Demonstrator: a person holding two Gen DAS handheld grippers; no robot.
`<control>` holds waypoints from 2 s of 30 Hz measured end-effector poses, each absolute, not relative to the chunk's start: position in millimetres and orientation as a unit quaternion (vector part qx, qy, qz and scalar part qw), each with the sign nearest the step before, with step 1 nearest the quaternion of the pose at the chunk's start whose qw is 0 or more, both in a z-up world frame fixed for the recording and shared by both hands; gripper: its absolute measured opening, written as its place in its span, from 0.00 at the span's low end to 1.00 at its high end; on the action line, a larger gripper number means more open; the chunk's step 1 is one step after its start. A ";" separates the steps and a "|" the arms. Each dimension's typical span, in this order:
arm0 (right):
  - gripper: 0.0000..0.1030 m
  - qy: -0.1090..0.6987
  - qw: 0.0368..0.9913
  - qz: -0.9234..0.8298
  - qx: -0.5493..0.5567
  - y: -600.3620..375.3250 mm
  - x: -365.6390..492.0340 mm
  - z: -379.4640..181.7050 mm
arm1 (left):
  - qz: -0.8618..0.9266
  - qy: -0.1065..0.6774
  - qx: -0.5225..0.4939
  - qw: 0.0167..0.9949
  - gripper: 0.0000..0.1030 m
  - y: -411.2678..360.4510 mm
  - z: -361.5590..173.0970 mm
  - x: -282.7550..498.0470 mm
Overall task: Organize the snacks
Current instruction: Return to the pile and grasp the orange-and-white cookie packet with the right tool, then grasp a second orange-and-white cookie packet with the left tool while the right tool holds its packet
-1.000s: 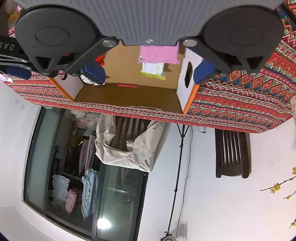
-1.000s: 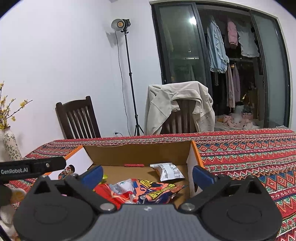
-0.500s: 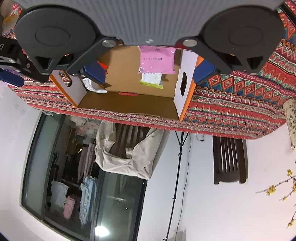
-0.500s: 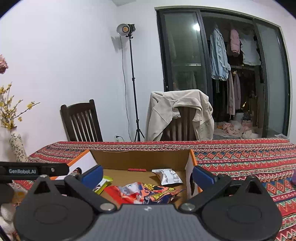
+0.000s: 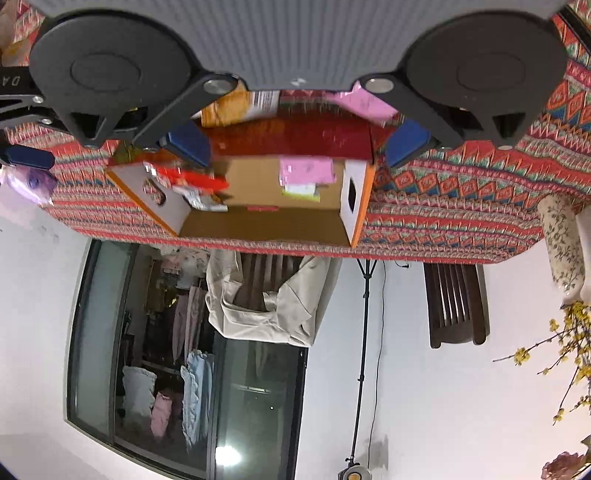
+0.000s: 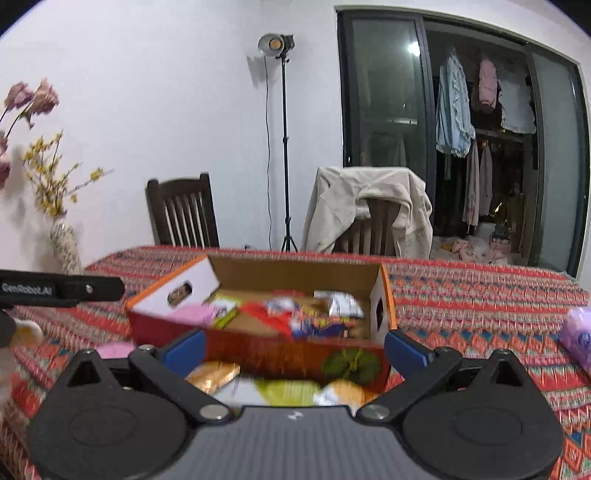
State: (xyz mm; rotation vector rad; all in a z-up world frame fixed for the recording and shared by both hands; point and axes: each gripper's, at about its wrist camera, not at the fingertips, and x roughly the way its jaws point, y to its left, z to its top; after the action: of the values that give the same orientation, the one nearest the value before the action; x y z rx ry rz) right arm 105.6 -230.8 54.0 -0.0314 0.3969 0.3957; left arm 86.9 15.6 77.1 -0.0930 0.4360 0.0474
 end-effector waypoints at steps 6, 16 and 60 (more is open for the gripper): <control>1.00 0.225 0.954 0.200 -0.009 -234.6 83.0 31.5 | 0.019 0.229 -0.050 0.972 1.00 20.8 54.5 52.8; 1.00 0.266 0.943 0.200 -0.009 -239.5 55.9 -0.6 | 0.018 0.253 -0.053 0.966 1.00 26.6 25.0 20.4; 0.37 0.215 0.960 0.180 0.016 -244.2 80.4 -5.3 | 0.030 0.263 -0.060 0.962 1.00 33.2 18.3 31.8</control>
State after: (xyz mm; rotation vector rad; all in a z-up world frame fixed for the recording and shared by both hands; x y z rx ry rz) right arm 80.4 -244.2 -5.3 0.0318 0.4355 0.3654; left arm 31.8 33.2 18.3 -0.1217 0.5337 0.0610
